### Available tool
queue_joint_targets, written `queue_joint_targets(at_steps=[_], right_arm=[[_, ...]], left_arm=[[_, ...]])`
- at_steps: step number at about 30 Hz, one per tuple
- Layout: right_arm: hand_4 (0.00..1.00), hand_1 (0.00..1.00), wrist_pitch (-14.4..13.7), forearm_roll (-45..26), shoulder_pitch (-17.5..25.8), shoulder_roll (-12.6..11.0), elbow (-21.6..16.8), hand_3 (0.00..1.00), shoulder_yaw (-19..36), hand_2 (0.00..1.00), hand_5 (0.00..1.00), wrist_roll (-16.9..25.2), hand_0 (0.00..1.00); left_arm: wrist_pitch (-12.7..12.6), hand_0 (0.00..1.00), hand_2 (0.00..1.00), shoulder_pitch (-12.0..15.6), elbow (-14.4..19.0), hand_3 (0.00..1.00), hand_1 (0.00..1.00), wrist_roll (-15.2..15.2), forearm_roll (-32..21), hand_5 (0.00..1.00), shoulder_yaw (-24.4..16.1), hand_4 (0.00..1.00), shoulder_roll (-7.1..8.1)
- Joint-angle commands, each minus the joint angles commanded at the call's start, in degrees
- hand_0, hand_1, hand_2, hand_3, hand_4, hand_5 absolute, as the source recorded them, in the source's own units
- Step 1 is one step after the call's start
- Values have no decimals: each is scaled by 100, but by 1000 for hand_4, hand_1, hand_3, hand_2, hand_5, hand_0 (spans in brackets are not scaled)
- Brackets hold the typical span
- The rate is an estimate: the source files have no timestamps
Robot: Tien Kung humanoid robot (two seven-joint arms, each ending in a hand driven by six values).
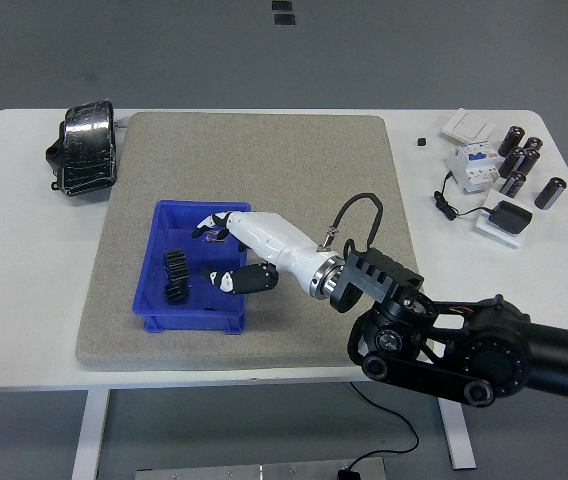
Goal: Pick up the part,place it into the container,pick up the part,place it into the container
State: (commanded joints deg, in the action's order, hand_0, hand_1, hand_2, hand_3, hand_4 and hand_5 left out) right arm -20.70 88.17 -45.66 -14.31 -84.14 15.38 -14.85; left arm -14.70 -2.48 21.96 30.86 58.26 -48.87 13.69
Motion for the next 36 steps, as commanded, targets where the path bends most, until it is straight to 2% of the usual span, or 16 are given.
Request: queue_joint_targets(at_steps=[1, 6, 7, 8, 11, 17, 25, 32, 36], right_arm=[[658, 705, -51, 27, 34, -16, 4, 726, 82, 744, 225, 4, 485], [658, 705, -390, 0, 307, -193, 35, 726, 663, 744, 225, 86, 485], [657, 666, -477, -65, 388, -250, 46, 698, 841, 712, 239, 134, 436], [657, 666, -516, -102, 426, -276, 51, 698, 921, 712, 239, 161, 436], [657, 666, -740, -423, 700, -432, 62, 698, 1392, 712, 239, 401, 436], [653, 651, -970, -1070, 1218, -656, -6, 694, 2324, 693, 242, 861, 430], [652, 641, -988, -1871, 1904, -883, -125, 688, 3511, 680, 246, 1394, 443], [665, 637, -830, -2748, 2508, -945, -122, 686, 4422, 678, 243, 1929, 450], [665, 637, -744, -3173, 2701, -959, -150, 686, 4771, 678, 243, 2071, 450]], left_arm=[[-1, 659, 571, 0, 0, 550, 640, -1, -3, 660, 2, 678, -2], [-6, 659, 571, 6, -1, 550, 640, -12, -32, 660, 18, 678, -12], [-8, 659, 571, 10, 0, 549, 640, -14, -39, 657, 21, 675, -14], [-9, 659, 571, 12, 0, 549, 640, -14, -41, 657, 21, 675, -14], [-17, 659, 571, 26, 5, 549, 640, -16, -58, 657, 27, 675, -22], [-36, 659, 571, 50, 10, 549, 640, -38, -131, 654, 63, 673, -50], [-61, 658, 572, 78, 22, 550, 640, -53, -244, 650, 123, 669, -63], [-86, 659, 575, 88, 23, 556, 641, -81, -383, 649, 220, 668, -81], [-80, 659, 575, 58, 21, 556, 641, -90, -387, 649, 215, 668, -50]])
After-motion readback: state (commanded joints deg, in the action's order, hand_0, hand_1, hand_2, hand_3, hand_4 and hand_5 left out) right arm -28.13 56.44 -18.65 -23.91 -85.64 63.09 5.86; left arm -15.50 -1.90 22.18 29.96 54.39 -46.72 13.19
